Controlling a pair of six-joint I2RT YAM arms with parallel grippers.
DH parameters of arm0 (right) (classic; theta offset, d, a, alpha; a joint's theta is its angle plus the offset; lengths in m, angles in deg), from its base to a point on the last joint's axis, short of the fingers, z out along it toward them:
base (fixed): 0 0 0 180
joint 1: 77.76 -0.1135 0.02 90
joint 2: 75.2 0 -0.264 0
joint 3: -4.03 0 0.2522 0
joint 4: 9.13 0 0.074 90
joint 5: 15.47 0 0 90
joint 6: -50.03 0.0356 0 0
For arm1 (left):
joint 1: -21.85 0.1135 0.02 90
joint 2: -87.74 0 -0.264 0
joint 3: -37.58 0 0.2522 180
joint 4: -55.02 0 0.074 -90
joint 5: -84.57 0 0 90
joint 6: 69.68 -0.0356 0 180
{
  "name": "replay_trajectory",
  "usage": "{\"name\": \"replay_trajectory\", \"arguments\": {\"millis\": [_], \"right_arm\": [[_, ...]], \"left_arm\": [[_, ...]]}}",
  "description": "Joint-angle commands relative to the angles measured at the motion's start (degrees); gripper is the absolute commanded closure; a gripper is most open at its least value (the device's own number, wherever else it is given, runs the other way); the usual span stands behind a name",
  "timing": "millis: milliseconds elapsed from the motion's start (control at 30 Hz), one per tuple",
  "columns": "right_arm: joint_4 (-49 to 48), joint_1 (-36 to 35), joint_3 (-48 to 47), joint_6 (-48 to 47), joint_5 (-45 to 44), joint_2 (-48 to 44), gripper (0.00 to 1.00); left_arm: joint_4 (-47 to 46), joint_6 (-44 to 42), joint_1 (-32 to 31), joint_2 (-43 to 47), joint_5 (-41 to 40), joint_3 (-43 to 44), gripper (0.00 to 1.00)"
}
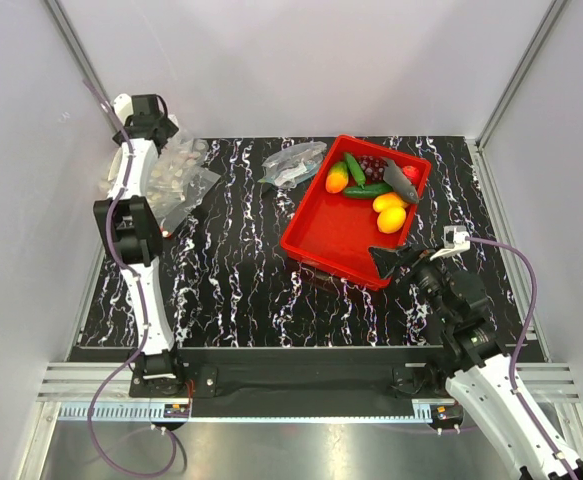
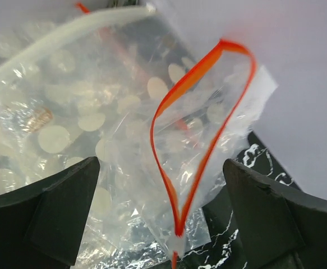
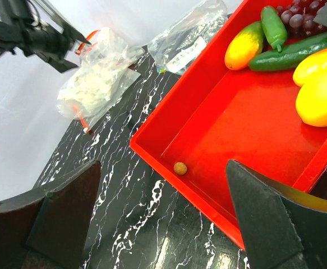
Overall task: Place the food in the zip-top bag and seal the zipper
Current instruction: Pick up the zipper food storage bag at the corner of the board.
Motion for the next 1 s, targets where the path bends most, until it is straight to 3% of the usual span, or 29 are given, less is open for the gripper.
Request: {"name": "replay_trajectory", "arguments": {"millis": [0, 33, 167, 200, 267, 500, 633, 733, 867, 967], "right_arm": [[-0.85, 0.23, 0.26, -1.28, -0.92, -0.70, 0.00], [-0.85, 0.23, 0.26, -1.11, -1.00, -0.79, 0.00], [-0.85, 0.23, 0.26, -1.37, -0.74, -0.44, 0.00], [-0.85, 0.23, 0.34, -1.54, -0.57, -0.44, 0.00], [-0.94, 0.23, 0.26, -1.63, -0.56, -0.44, 0.00], [-0.94, 0.23, 0.34, -2.33, -0.91, -0.09, 0.00], [-1.38, 0.14, 0.26, -2.68, -0.56, 0.96, 0.00], [-1.82, 0.14, 0.26, -2.86, -0.48, 2.11, 0.00], [-2.43, 0.14, 0.26, -2.69, 0.14, 3.69, 0.00], [-4.01, 0.23, 0.34, -2.33, 0.93, 4.65, 0.00]], "left_arm": [[-1.14, 1.85, 0.13, -2.11, 5.86, 3.28, 0.03], [-2.45, 2.03, 0.22, -2.55, 8.22, 2.58, 0.07], [-6.23, 3.17, 0.22, -2.56, 13.07, -0.93, 0.61], [-6.93, 3.35, 0.22, -1.17, 13.51, -2.07, 0.83], [-10.09, 3.44, -0.13, 1.47, 14.39, -6.02, 0.99], [-15.47, -2.78, -5.75, 19.29, 5.27, -15.96, 1.00], [-16.87, -6.49, -13.39, 28.71, -0.80, -25.33, 1.00], [-16.69, -6.92, -19.10, 38.81, 3.04, -35.60, 1.00], [-17.58, -11.32, -32.00, 53.13, -2.29, -49.35, 0.97], [-14.68, -12.29, -40.01, 58.42, -6.68, -55.86, 0.97]]}}
